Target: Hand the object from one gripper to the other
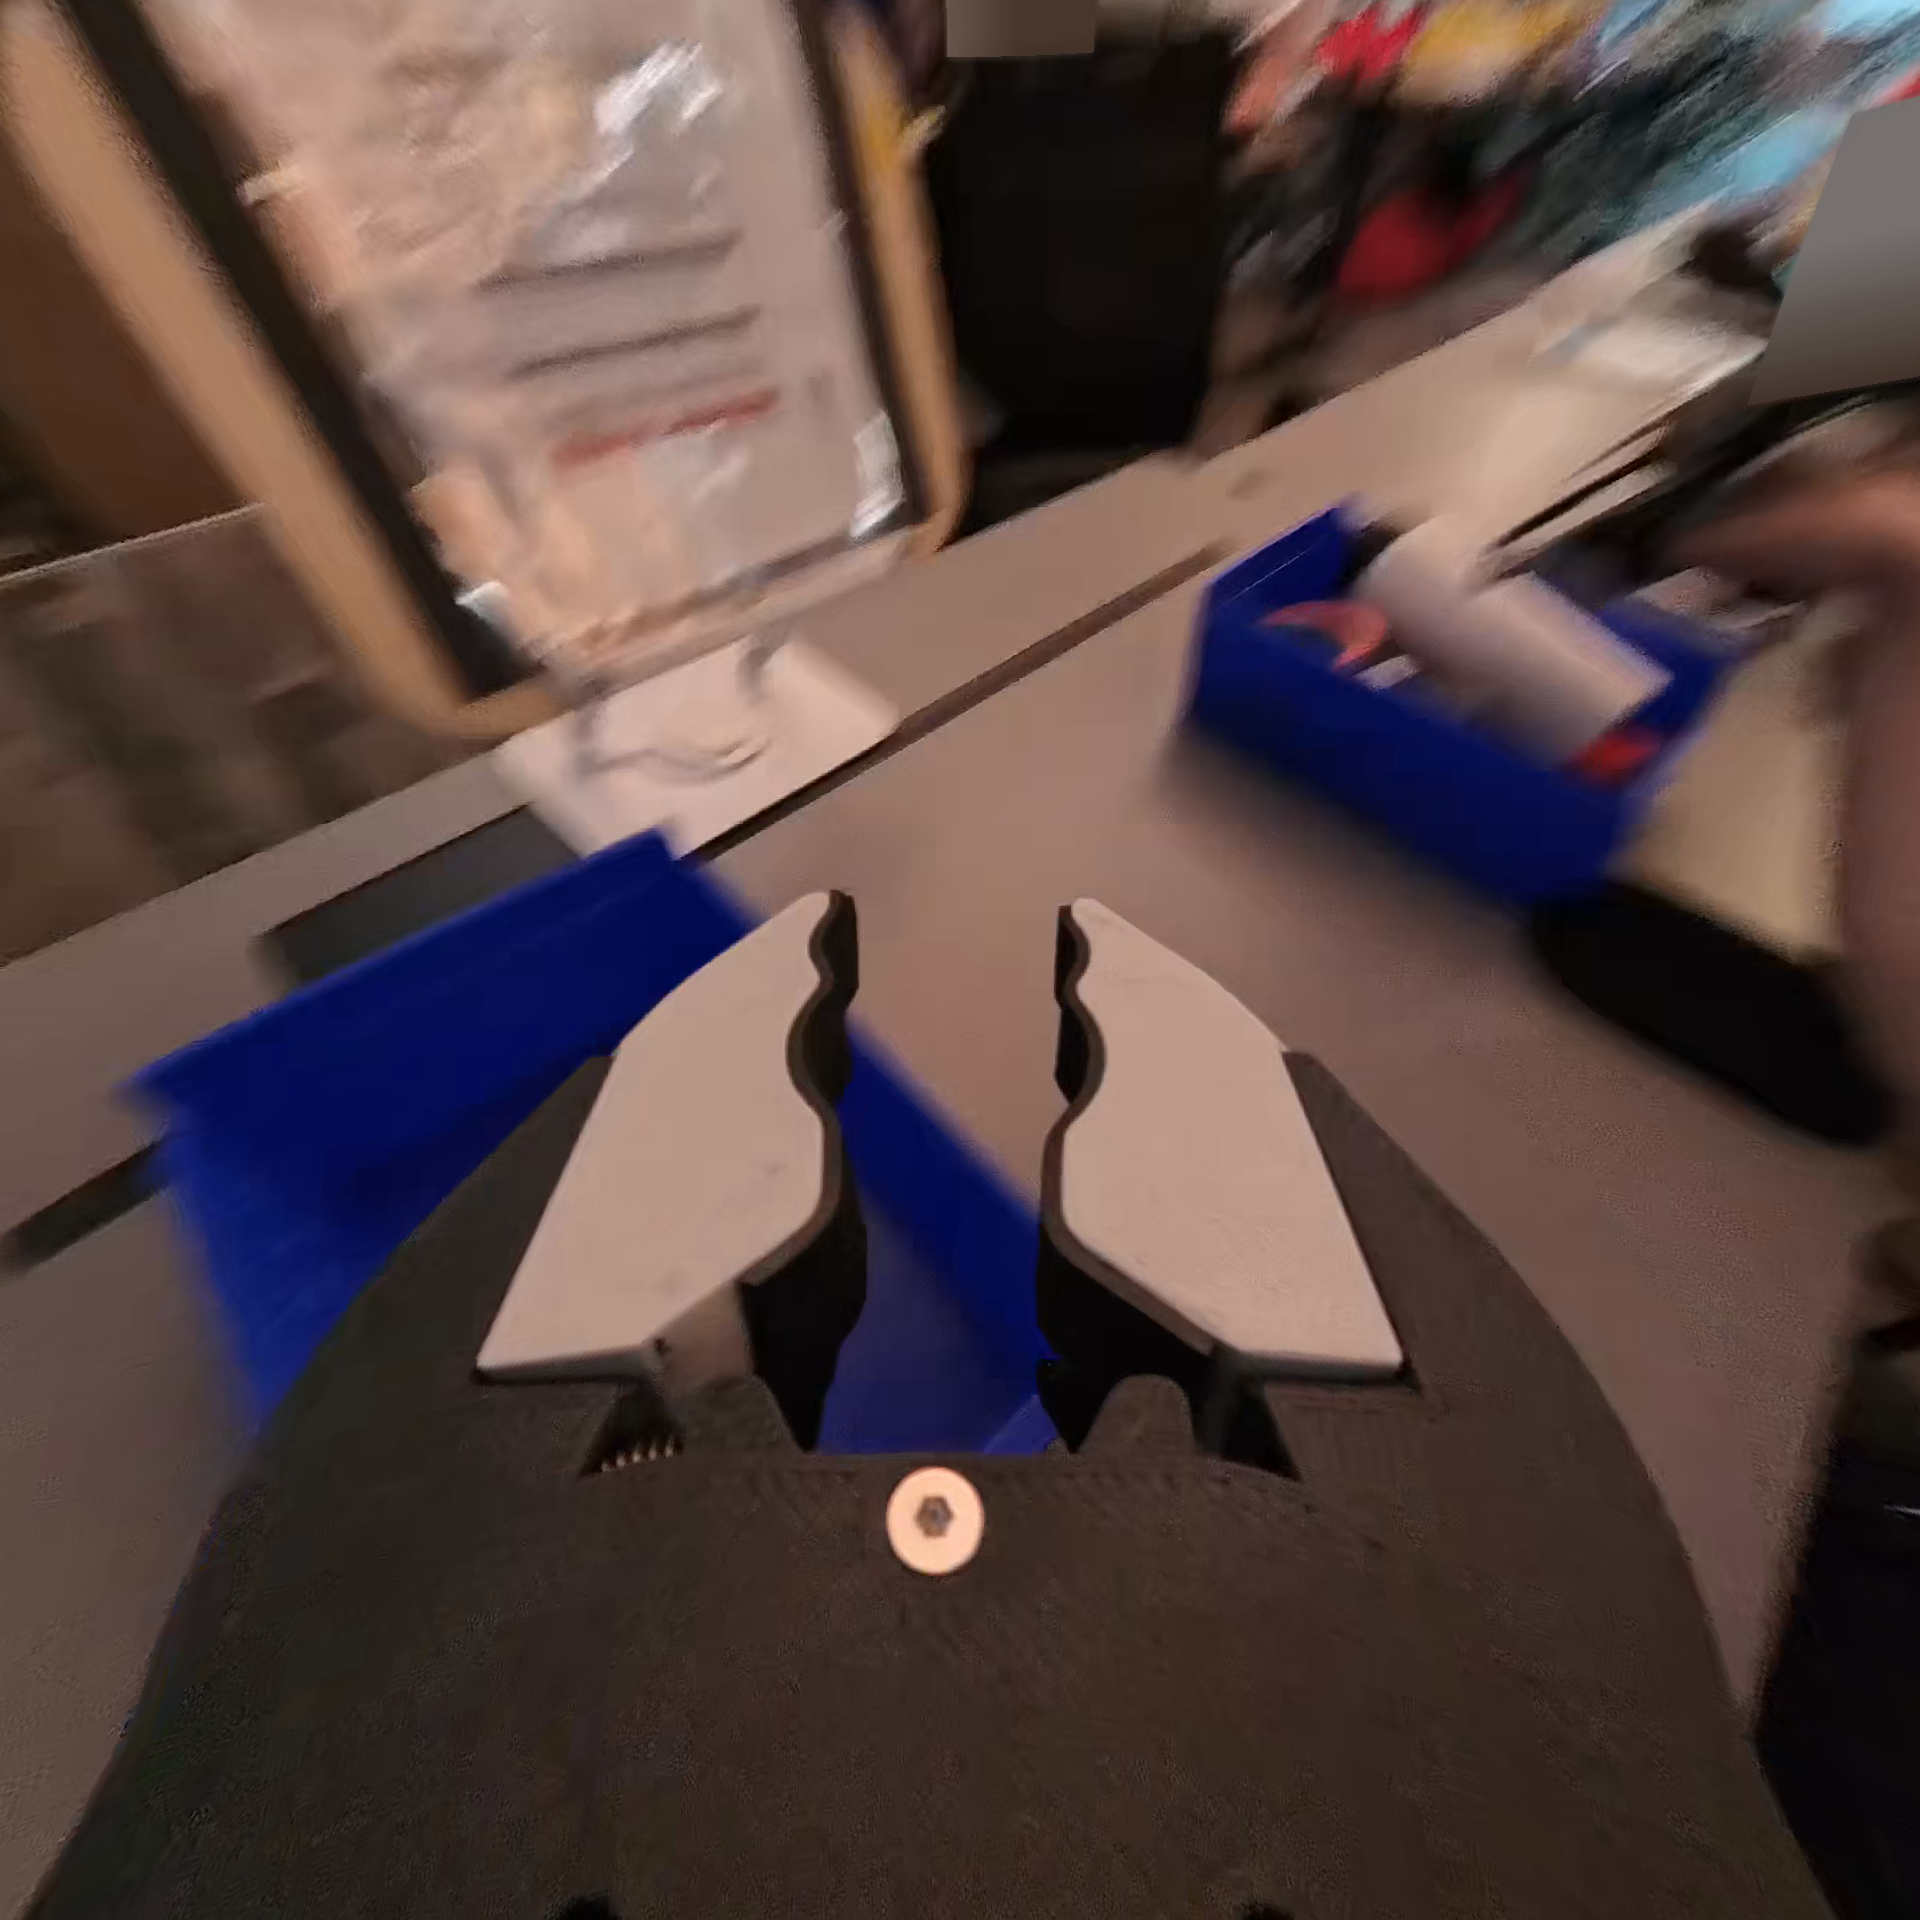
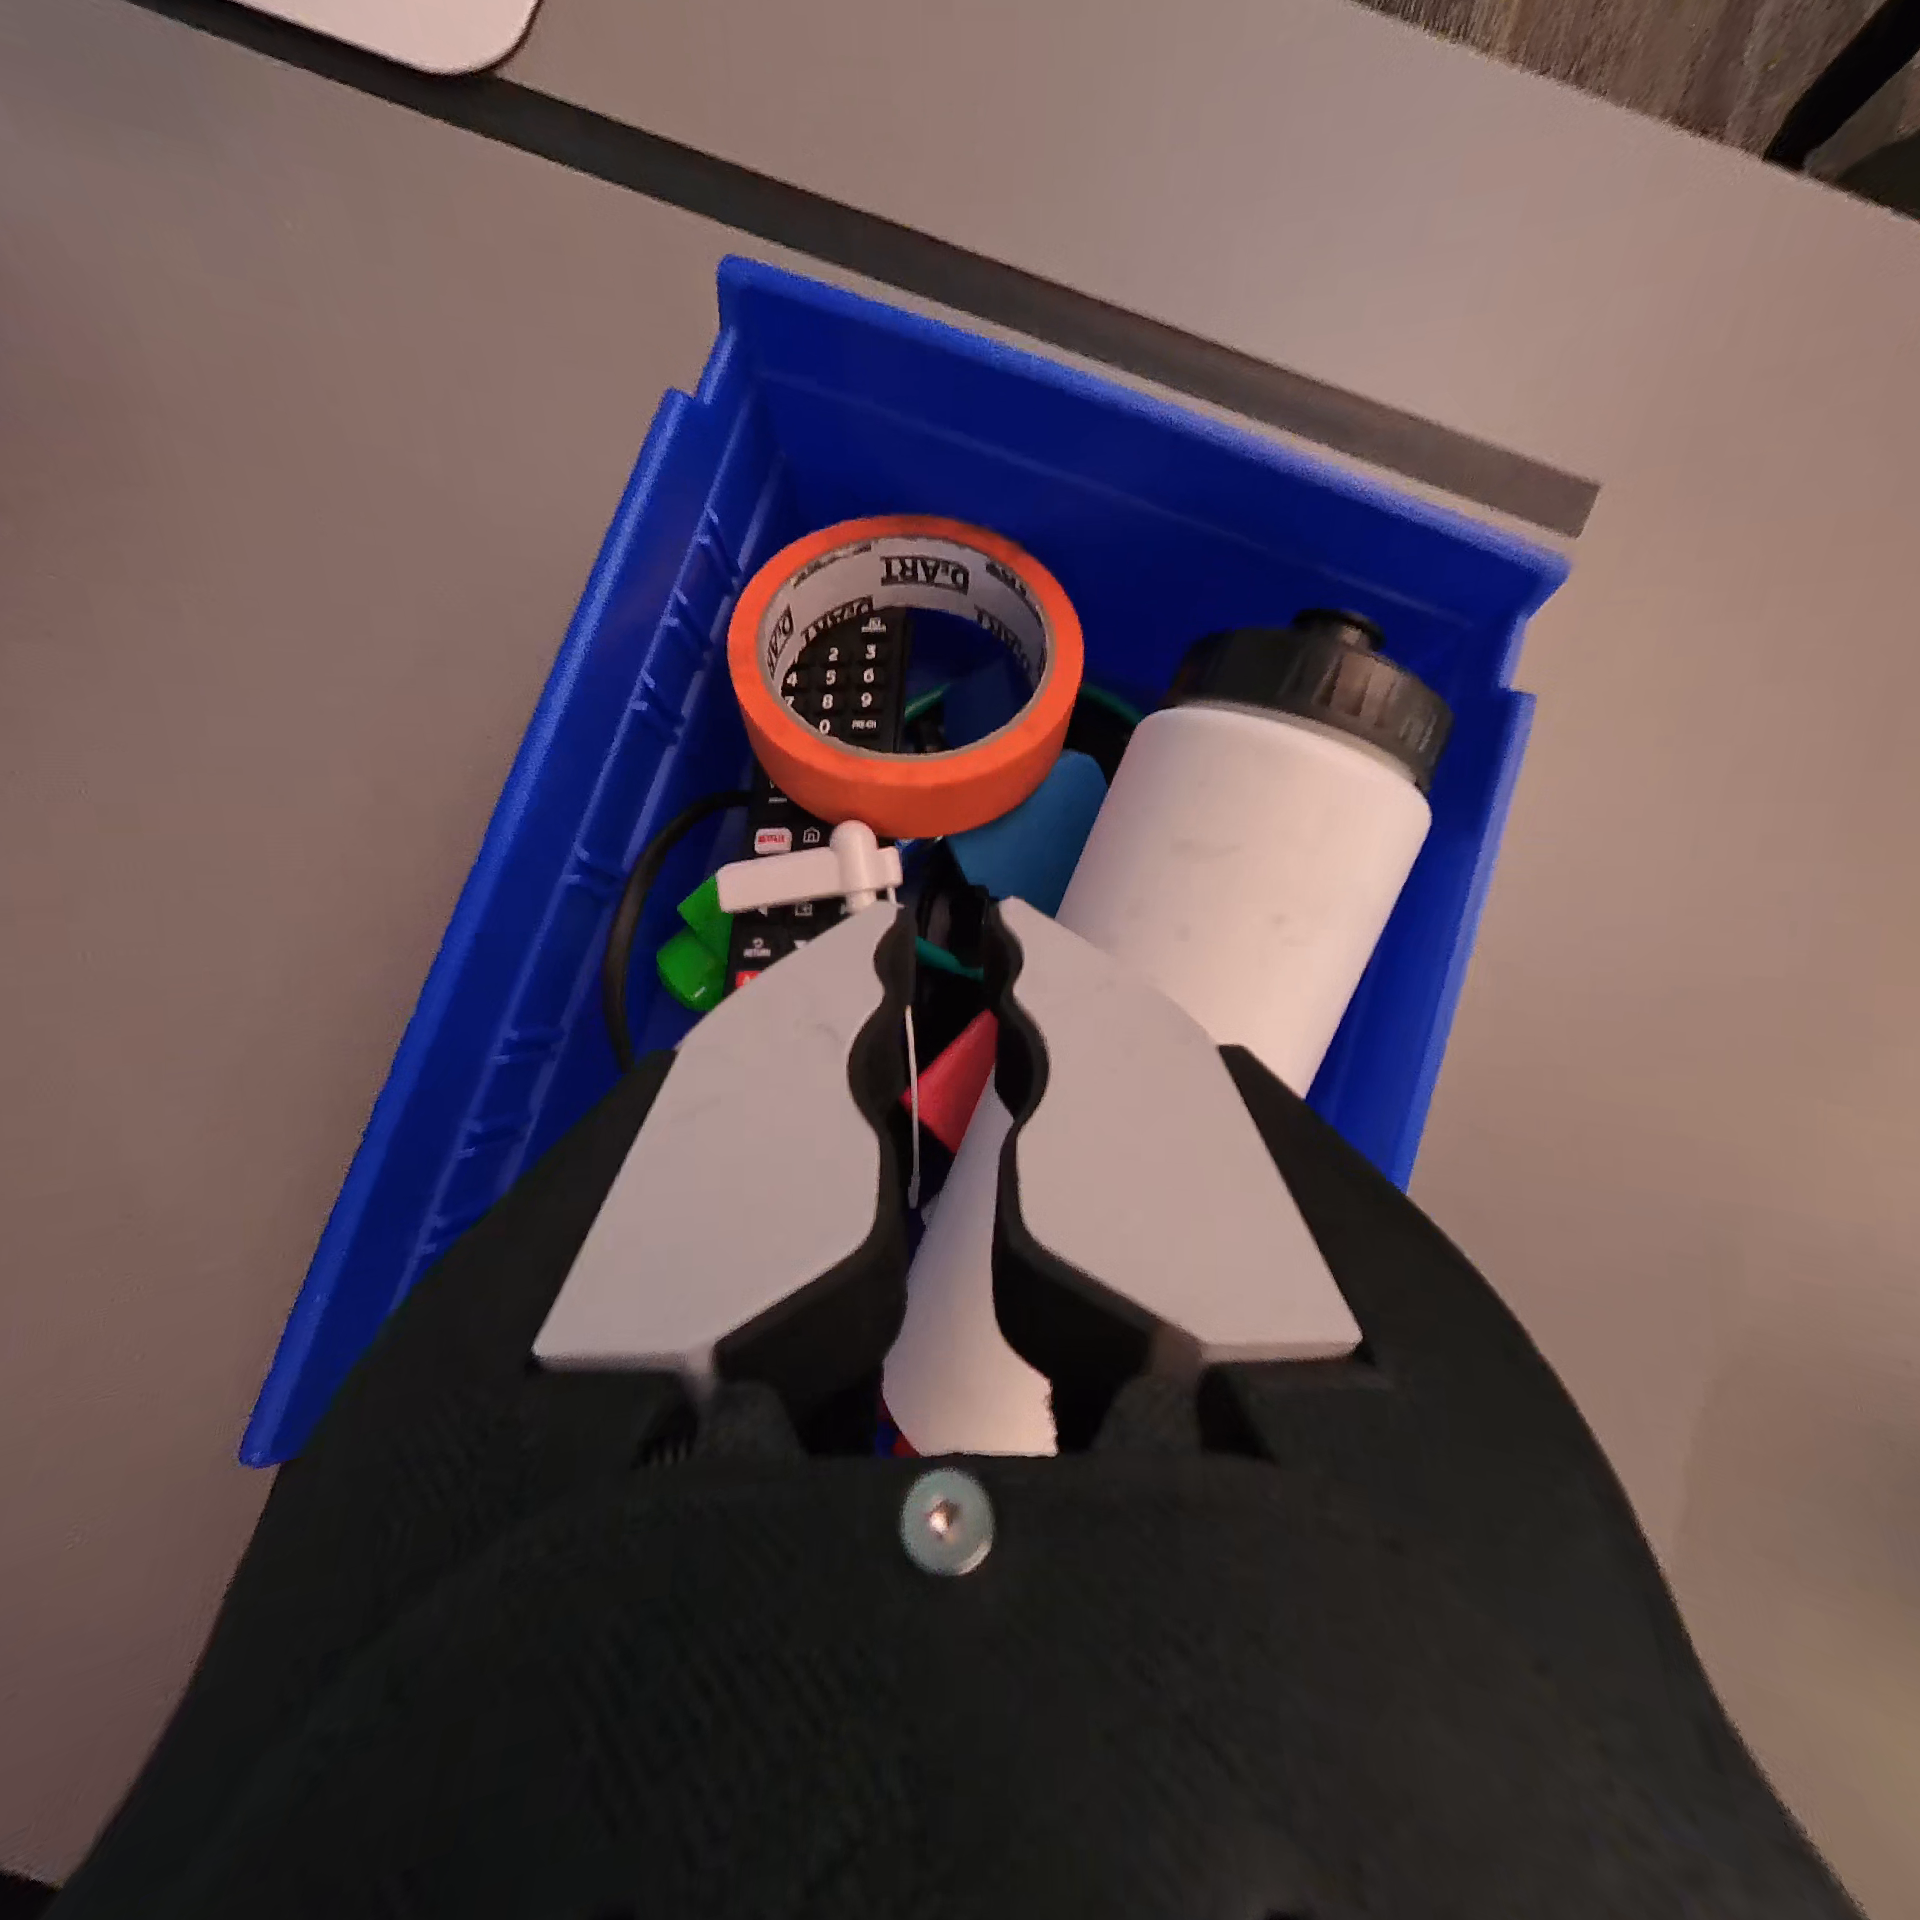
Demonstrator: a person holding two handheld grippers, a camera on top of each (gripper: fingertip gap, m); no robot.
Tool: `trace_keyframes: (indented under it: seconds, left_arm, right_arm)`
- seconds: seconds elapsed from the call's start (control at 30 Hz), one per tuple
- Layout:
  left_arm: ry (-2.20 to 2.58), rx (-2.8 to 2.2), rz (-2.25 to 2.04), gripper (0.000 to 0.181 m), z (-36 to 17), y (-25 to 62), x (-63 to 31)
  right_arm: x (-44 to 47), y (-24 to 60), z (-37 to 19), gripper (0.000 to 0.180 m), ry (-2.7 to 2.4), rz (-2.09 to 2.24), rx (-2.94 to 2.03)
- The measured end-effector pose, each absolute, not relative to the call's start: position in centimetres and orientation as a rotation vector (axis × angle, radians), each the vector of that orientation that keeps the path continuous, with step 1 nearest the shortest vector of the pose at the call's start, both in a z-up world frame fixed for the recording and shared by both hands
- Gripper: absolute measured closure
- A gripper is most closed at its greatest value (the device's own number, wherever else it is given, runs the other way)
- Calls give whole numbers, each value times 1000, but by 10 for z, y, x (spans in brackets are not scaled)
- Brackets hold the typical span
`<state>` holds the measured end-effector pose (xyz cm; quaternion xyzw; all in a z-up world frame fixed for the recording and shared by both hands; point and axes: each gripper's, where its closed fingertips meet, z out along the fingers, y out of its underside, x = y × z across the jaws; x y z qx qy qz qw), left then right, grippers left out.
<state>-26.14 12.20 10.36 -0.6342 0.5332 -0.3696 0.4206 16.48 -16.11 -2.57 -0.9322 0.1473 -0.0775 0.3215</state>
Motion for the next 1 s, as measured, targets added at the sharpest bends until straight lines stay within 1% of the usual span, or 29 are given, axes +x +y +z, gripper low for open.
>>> trace_keyframes:
  seconds: [0.03, 0.1, 0.27, 0.43, 0.57, 0.67, 0.83, 1.0]
  left_arm:
    - [1300, -1626, -811, 144, 98, 138, -270]
    - [1227, -1647, -744, 142, 98, 156, -277]
    - [1102, -1565, -983, 146, 116, 154, -247]
    - [1060, -1354, -1149, 148, 187, 135, -158]
    - [1118, -1372, -1287, 150, 241, 109, -85]
    - [1078, -1429, -1316, 152, 266, 105, -63]
    - [990, -1482, -1195, 154, 270, 133, -79]
    - [932, -1643, -1049, 152, 237, 170, -133]
  right_arm:
    - [164, -159, -23, 165, 380, -210, -2440]
    - [161, -156, -21, 165, 359, -218, -2436]
    - [157, -150, -24, 165, 318, -242, -2458]
    - [152, -137, -17, 165, 289, -270, -2432]
    - [140, -125, -9, 164, 229, -280, -2403]
    - [134, -117, -9, 164, 192, -286, -2404]
    - [129, -111, -17, 161, 153, -260, -2432]
    - [128, -110, -12, 161, 146, -245, -2413]
